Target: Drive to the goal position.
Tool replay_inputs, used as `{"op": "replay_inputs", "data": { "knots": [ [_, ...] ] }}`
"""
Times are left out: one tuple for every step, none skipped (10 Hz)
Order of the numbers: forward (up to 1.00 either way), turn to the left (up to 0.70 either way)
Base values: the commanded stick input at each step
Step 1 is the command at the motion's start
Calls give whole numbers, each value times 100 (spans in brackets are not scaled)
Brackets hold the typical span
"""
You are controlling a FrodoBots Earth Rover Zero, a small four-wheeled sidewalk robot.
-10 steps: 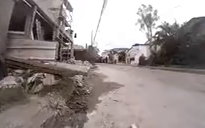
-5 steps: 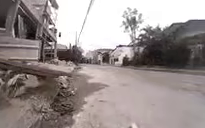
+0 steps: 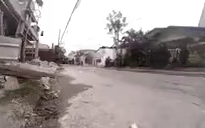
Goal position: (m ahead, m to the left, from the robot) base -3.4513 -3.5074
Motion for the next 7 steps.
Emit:
{"op": "replay_inputs", "data": {
  "knots": [
    [0, -45],
    [0, -45],
    [0, -45],
    [0, -45],
    [0, -45],
    [0, -45],
    [0, -45]
  ]
}}
